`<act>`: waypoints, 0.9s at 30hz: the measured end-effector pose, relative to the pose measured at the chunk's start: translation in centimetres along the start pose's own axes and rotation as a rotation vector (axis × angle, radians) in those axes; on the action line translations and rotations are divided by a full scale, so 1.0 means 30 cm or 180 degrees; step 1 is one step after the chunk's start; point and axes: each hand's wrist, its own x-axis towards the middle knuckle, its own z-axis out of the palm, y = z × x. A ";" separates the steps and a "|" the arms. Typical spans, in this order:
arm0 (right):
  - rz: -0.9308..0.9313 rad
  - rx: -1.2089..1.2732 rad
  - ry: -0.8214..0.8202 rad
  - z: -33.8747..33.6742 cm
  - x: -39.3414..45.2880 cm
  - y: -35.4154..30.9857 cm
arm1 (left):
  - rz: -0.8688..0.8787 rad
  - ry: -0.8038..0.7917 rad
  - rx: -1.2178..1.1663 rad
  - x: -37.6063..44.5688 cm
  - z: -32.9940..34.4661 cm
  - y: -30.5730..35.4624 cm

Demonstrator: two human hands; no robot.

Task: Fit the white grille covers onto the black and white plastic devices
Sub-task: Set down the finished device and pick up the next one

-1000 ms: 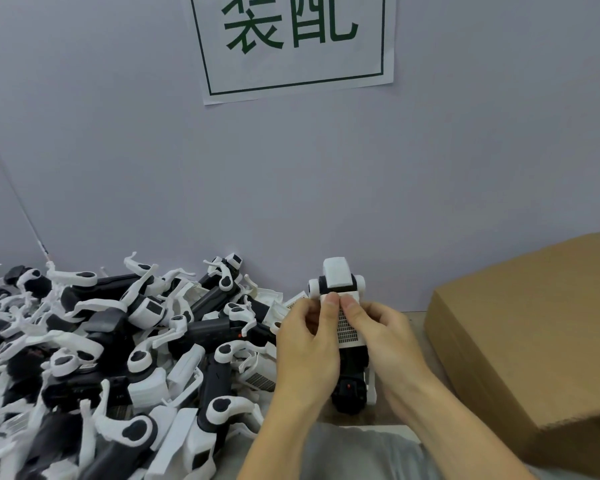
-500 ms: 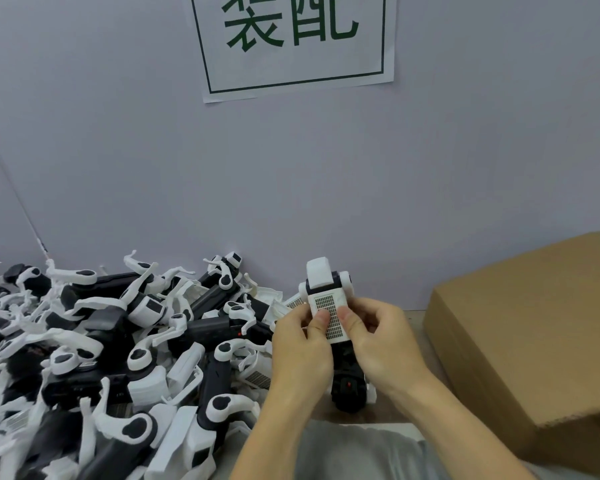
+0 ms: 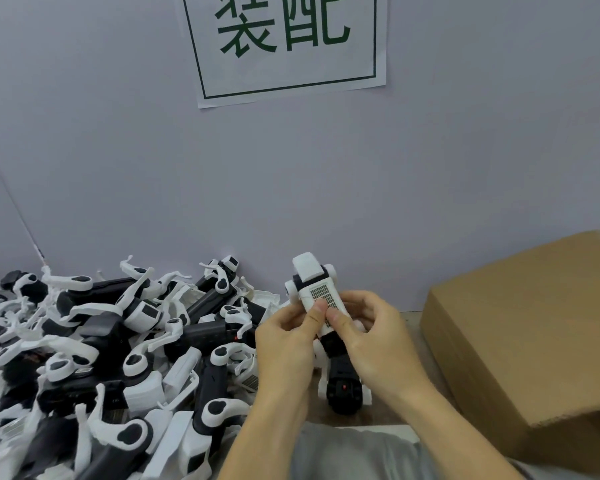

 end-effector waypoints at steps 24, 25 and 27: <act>0.1308 0.1657 -0.0444 -0.109 0.024 -0.013 | 0.0102 0.0099 -0.0253 0.019 -0.046 0.077; 0.1204 0.1634 -0.0505 -0.120 0.027 -0.019 | 0.0030 0.0104 -0.0275 0.026 -0.058 0.081; 0.0951 0.1390 -0.0706 -0.143 0.035 -0.033 | -0.0072 0.0039 -0.0206 0.036 -0.083 0.088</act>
